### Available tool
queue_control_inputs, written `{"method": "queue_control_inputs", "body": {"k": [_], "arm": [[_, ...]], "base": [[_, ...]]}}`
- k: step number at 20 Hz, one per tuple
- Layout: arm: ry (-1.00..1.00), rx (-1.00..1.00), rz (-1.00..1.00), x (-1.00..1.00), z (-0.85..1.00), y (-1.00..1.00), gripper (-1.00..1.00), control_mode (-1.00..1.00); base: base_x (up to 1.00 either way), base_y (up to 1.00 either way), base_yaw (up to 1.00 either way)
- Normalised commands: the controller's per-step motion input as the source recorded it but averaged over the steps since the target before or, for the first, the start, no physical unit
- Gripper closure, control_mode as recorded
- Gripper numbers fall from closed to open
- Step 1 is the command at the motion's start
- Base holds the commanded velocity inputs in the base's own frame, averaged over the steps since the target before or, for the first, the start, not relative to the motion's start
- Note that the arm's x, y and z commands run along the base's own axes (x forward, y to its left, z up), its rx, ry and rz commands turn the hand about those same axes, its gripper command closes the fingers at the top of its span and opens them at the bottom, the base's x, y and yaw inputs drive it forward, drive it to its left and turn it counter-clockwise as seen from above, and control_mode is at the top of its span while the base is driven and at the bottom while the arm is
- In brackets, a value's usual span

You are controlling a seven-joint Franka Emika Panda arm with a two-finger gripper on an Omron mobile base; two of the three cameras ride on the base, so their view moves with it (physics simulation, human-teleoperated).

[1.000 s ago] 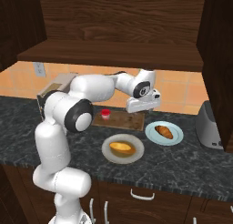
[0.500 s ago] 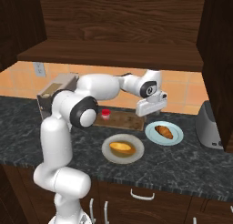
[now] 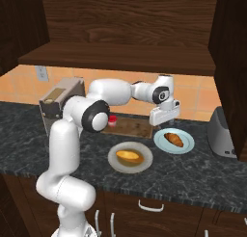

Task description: From the different types of pastries on the counter, select a croissant and place it on the cutting board. Then retrieve a jar of jam from the cabinet and place it alongside the croissant on the cutting board.

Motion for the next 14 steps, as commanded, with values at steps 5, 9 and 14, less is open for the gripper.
{"method": "queue_control_inputs", "body": {"k": [5, 9, 14], "arm": [[0.0, 0.0, 0.05, 0.0, -0.26, -0.39, -1.0, -1.0], [-0.04, -0.01, 0.1, 0.14, -0.11, -0.27, -1.0, -1.0], [-0.03, -0.01, 0.03, 0.14, -0.06, -0.06, -1.0, -1.0]], "base": [[0.0, 0.0, 0.0], [0.0, 0.0, 0.0], [0.0, 0.0, 0.0]]}}
